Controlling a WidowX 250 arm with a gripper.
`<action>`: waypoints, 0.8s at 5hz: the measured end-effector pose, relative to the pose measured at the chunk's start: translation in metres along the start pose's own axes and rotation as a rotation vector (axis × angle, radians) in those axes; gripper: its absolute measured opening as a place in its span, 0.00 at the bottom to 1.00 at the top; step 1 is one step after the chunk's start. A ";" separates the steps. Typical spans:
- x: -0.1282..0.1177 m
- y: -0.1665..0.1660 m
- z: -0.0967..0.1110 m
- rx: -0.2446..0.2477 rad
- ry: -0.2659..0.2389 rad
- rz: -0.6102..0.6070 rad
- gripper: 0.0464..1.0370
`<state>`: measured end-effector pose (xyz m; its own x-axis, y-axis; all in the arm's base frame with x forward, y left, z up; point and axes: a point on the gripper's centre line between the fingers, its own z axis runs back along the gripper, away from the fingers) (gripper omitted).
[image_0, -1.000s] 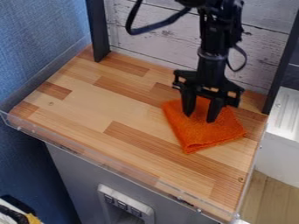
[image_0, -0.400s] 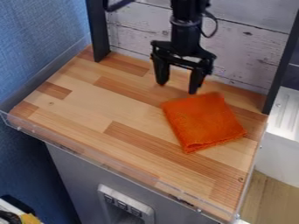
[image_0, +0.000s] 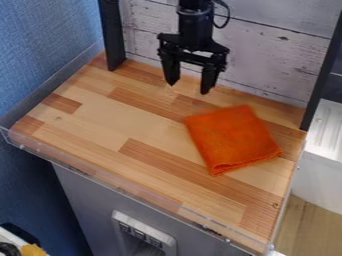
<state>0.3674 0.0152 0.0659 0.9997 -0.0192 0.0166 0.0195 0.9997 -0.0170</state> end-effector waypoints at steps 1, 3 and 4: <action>0.000 0.002 0.015 0.011 -0.035 -0.004 0.96; -0.009 0.006 0.011 0.019 -0.003 0.005 0.96; -0.012 0.010 0.009 0.017 0.006 0.017 0.96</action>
